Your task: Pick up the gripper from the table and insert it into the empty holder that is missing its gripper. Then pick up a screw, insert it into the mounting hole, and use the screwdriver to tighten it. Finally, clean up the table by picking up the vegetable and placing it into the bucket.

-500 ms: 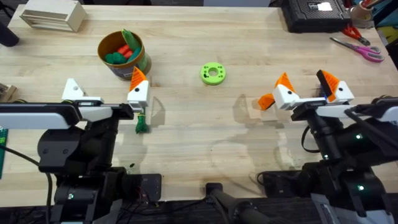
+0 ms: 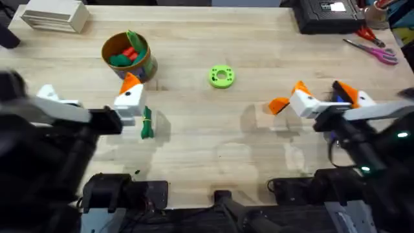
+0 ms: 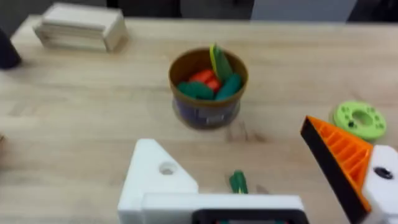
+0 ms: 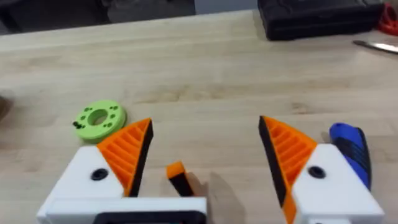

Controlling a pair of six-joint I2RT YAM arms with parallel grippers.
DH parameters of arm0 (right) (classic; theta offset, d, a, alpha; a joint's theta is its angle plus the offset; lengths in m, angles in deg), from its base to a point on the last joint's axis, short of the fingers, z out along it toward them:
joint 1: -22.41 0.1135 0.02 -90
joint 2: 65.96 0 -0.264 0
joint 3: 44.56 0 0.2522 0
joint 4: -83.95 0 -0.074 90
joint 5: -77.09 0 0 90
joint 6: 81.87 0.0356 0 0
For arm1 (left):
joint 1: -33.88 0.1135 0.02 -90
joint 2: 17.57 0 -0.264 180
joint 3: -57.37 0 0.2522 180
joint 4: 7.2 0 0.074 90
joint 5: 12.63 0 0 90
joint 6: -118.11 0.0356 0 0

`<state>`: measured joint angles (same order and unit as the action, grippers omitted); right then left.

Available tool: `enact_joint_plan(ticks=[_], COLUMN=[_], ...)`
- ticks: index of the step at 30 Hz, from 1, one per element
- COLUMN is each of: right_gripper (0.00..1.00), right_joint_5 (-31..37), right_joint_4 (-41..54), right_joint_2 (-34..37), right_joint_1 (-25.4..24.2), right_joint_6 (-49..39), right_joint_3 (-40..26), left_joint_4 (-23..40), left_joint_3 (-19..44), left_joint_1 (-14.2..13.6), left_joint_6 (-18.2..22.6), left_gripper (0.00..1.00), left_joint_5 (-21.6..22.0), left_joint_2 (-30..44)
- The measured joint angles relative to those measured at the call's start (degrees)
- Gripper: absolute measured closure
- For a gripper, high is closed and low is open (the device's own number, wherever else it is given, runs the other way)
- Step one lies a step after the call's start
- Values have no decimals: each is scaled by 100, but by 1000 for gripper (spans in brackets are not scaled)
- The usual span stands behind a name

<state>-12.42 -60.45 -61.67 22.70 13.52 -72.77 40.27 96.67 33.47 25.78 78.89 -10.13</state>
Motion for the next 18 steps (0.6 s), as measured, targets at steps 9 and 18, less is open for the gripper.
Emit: enact_joint_plan(ticks=[9, 18], right_gripper=[12, 12], right_joint_5=[-364, -446], right_joint_4=[1444, 1439], right_joint_2=[1802, 1875], right_joint_1=[0, 0], right_joint_6=[64, 64], right_joint_3=[-2204, -2204], left_joint_4=[1608, 2428], left_joint_3=[1756, 1756], left_joint_1=[0, 0], left_joint_6=[-7, -24], left_gripper=[14, 285], left_joint_5=[-258, -427], left_joint_2=[2826, 4601])
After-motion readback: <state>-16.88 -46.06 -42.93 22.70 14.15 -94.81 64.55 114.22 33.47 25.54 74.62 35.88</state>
